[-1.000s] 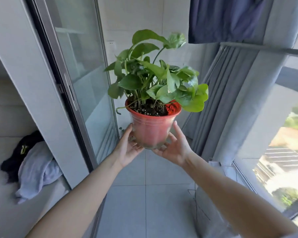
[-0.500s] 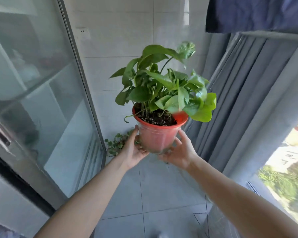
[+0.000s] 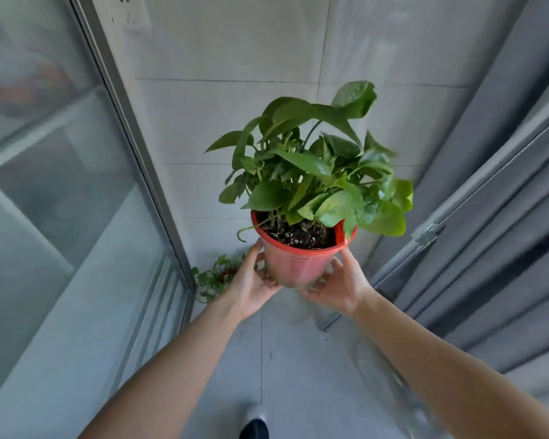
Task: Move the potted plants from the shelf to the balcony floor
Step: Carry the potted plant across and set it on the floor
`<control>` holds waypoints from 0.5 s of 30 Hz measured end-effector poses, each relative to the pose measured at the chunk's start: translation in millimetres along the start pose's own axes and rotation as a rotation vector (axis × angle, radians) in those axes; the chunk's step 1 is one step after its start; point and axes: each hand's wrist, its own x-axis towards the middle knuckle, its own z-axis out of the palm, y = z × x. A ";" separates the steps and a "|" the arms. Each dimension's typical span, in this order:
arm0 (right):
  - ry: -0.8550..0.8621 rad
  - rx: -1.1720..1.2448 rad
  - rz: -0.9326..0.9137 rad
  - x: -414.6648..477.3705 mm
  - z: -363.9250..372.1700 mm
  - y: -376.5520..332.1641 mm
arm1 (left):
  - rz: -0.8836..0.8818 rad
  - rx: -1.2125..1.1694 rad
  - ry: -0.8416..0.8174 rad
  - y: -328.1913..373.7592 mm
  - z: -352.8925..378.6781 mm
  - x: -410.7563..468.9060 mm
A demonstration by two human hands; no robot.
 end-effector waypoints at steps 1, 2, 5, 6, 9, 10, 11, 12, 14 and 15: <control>0.008 0.002 0.007 20.2 2.6 -8.0 | -0.001 0.002 0.010 9.4 -1.2 22.0; 0.017 0.008 0.010 39.0 3.3 -14.3 | -0.001 0.005 0.019 17.6 -4.4 41.8; 0.041 0.018 0.008 108.5 1.4 -35.3 | -0.030 0.030 0.021 42.6 -14.9 117.8; 0.062 0.023 0.006 129.0 -1.4 -40.3 | -0.051 0.047 0.011 49.0 -18.6 140.6; 0.105 0.048 0.029 193.5 -15.2 -55.5 | -0.118 0.073 -0.004 62.5 -28.1 212.4; 0.115 0.062 0.039 209.2 -20.7 -61.0 | -0.134 0.079 0.006 64.1 -30.6 229.8; 0.122 0.069 0.044 221.8 -26.5 -65.4 | -0.147 0.070 0.018 64.2 -32.7 244.1; 0.124 0.067 0.056 238.2 -35.0 -69.9 | -0.157 0.070 0.020 64.0 -36.2 261.7; 0.117 0.060 0.063 277.7 -52.8 -78.7 | -0.174 0.064 0.019 58.4 -43.2 303.5; 0.106 0.057 0.067 304.0 -66.4 -79.8 | -0.184 0.064 0.014 51.7 -51.2 330.3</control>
